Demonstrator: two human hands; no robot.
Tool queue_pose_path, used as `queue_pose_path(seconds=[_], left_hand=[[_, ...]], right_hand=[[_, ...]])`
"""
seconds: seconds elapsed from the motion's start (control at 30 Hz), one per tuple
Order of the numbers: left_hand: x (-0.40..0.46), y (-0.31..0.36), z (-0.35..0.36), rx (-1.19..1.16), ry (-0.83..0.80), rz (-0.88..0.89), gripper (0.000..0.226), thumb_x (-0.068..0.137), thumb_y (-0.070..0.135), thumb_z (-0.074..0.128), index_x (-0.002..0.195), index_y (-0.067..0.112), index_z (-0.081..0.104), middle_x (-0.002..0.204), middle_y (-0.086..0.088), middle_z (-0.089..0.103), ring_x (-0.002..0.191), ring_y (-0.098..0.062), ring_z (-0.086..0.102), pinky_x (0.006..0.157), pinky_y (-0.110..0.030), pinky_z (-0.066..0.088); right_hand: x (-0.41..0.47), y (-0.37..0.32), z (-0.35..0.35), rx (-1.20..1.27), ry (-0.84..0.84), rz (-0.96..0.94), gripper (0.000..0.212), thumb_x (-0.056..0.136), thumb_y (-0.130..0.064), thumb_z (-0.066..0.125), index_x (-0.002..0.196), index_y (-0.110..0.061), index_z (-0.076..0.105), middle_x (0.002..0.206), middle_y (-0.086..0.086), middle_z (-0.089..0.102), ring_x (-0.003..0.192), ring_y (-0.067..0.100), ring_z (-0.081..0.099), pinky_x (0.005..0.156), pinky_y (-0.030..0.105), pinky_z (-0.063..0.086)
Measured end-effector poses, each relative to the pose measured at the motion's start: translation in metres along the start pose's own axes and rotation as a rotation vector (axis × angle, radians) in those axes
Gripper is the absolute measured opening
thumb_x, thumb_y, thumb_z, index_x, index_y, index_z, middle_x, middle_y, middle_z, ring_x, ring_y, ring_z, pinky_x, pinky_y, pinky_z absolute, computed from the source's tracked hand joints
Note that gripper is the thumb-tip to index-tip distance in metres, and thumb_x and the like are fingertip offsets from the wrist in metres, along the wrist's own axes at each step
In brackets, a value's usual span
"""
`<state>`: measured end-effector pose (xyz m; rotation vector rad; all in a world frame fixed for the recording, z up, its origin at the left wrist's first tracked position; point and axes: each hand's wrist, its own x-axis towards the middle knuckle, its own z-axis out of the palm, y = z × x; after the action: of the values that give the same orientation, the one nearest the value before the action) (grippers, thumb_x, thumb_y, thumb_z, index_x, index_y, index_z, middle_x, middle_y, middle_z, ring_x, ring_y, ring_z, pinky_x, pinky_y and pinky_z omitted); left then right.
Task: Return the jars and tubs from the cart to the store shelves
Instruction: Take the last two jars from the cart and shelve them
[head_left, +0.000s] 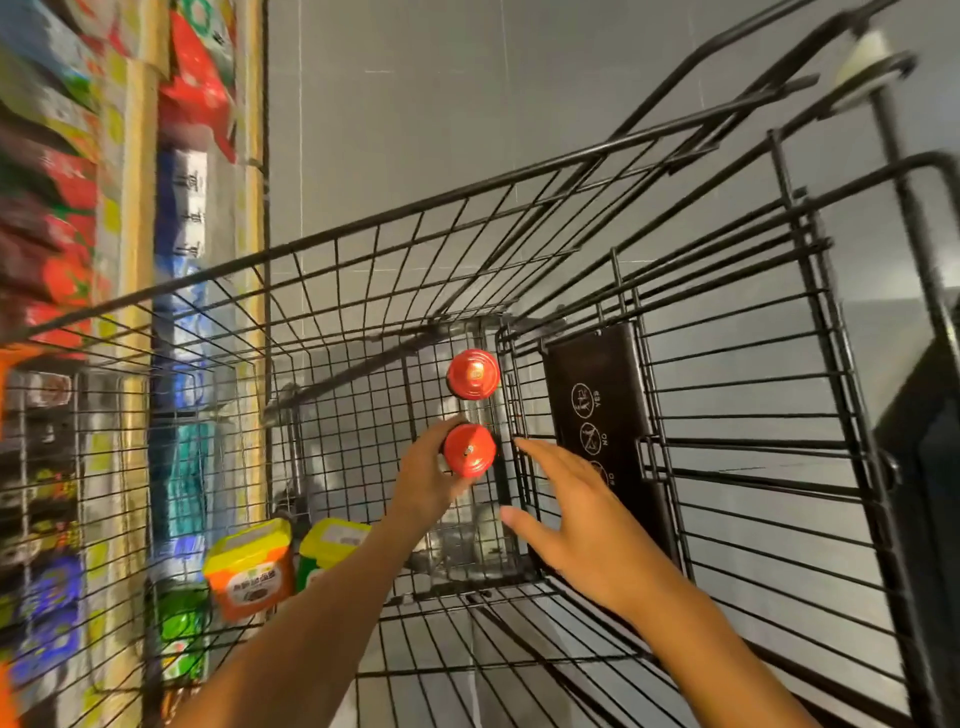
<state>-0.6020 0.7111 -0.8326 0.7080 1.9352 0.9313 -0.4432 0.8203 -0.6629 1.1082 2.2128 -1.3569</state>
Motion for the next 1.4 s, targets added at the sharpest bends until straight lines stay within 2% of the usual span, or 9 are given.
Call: queue_pose_path(seconds=[0.17,0.33,0.47,0.57,0.63,0.8,1.1,1.23,1.4], left_hand=[[-0.033,0.005,-0.040,-0.062,0.098,-0.060,0.067,0.063,0.028,0.094,0.114,0.050,0.058,0.108,0.023,0.068,0.107,0.008,0.061,0.099,-0.027,0.049],[-0.069,0.022,-0.092,-0.110,0.160,-0.092,0.076,0.057,0.027,0.096,0.119,0.047,0.056,0.116,0.018,0.066,0.112,-0.001,0.060,0.102,-0.038,0.051],[-0.088,0.035,-0.129,-0.075,0.231,-0.049,0.076,0.052,0.055,0.092,0.119,0.060,0.054,0.117,0.023,0.065,0.112,-0.001,0.061,0.097,-0.033,0.053],[-0.095,0.037,-0.147,-0.062,0.273,-0.051,0.079,0.053,0.043,0.094,0.115,0.067,0.053,0.111,0.033,0.065,0.110,0.005,0.059,0.093,-0.028,0.053],[-0.099,0.034,-0.155,-0.058,0.266,-0.037,0.079,0.054,0.040,0.095,0.122,0.055,0.057,0.113,0.028,0.066,0.110,0.001,0.061,0.092,-0.029,0.055],[-0.104,0.033,-0.165,-0.060,0.289,-0.018,0.081,0.050,0.038,0.091,0.112,0.072,0.052,0.112,0.041,0.060,0.108,0.013,0.057,0.080,-0.001,0.046],[-0.125,0.063,-0.186,-0.084,0.342,-0.034,0.076,0.051,0.039,0.092,0.119,0.047,0.058,0.113,0.035,0.063,0.109,0.010,0.058,0.081,-0.003,0.047],[-0.149,0.113,-0.207,-0.072,0.408,-0.021,0.076,0.054,0.037,0.095,0.120,0.047,0.057,0.111,0.032,0.065,0.107,0.010,0.060,0.081,-0.003,0.047],[-0.199,0.184,-0.228,-0.097,0.561,-0.016,0.081,0.054,0.039,0.095,0.128,0.031,0.061,0.115,0.015,0.068,0.106,0.005,0.062,0.084,-0.008,0.051]], right_hand=[[0.030,-0.006,0.003,0.060,-0.015,0.067,0.081,0.094,-0.044,0.064,0.159,-0.035,0.016,0.164,-0.012,0.022,0.151,0.007,0.017,0.121,0.031,0.020],[0.077,-0.015,0.018,0.175,0.065,0.055,0.092,0.089,-0.031,0.075,0.159,-0.028,0.015,0.164,-0.004,0.025,0.151,0.014,0.021,0.124,0.040,0.020],[0.116,-0.012,0.036,0.237,0.167,0.078,0.096,0.082,-0.025,0.083,0.157,-0.024,0.022,0.159,0.000,0.030,0.147,0.015,0.029,0.120,0.030,0.024],[0.141,-0.004,0.048,0.386,0.303,0.128,0.098,0.076,-0.017,0.087,0.154,-0.023,0.029,0.154,0.003,0.036,0.141,0.016,0.039,0.117,0.031,0.033],[0.154,0.003,0.055,0.388,0.334,0.132,0.097,0.073,-0.014,0.089,0.152,-0.021,0.033,0.151,0.003,0.041,0.136,0.014,0.043,0.113,0.025,0.034],[0.176,0.016,0.072,0.397,0.378,0.135,0.088,0.070,-0.009,0.090,0.143,-0.022,0.043,0.137,0.003,0.053,0.125,0.018,0.052,0.109,0.031,0.044],[0.158,-0.001,0.066,0.347,0.499,0.082,0.071,0.065,-0.029,0.094,0.126,-0.022,0.058,0.112,-0.006,0.066,0.105,0.014,0.064,0.098,0.033,0.054],[0.102,-0.048,0.034,0.321,0.453,0.009,0.073,0.065,-0.035,0.093,0.129,-0.020,0.059,0.109,-0.007,0.066,0.103,0.012,0.063,0.090,0.017,0.048],[0.026,-0.120,-0.016,0.314,0.427,-0.128,0.072,0.062,-0.042,0.093,0.125,-0.023,0.063,0.103,-0.008,0.069,0.094,0.009,0.066,0.086,0.016,0.049]])
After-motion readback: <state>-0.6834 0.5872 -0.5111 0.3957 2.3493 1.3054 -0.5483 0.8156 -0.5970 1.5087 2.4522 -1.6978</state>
